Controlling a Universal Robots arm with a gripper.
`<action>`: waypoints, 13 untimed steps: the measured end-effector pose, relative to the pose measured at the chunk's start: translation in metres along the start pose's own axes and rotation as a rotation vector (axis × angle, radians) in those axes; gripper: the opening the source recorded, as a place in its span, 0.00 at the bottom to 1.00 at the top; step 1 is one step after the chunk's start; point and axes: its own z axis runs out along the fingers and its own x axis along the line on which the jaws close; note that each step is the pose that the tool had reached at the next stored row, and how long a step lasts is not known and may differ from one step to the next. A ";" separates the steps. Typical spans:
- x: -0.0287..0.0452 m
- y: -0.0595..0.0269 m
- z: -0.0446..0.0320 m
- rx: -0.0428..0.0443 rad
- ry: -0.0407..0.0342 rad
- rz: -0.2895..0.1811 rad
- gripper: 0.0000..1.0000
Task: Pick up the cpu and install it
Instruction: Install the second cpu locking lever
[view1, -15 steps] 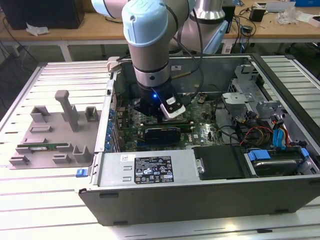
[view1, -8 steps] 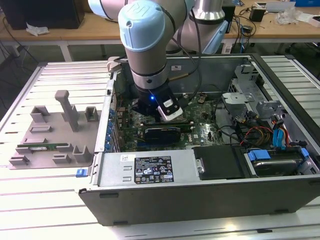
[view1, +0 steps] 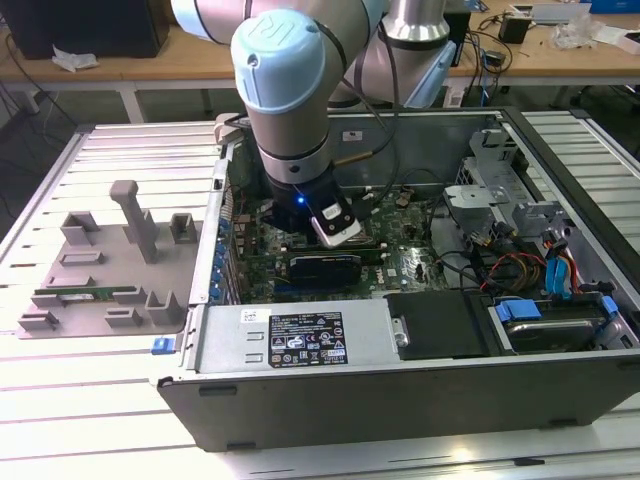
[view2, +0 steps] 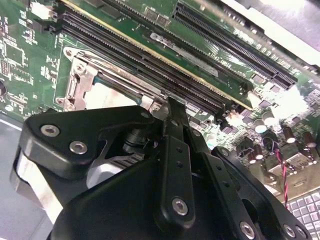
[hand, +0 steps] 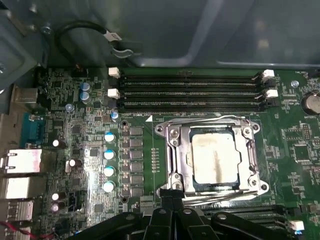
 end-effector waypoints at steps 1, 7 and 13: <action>0.0003 -0.0003 0.0013 -0.0039 0.0000 0.000 0.11; 0.0025 -0.0022 0.0077 -0.0203 0.0008 0.002 0.11; 0.0019 -0.0006 0.0024 -0.0216 0.0001 0.002 0.11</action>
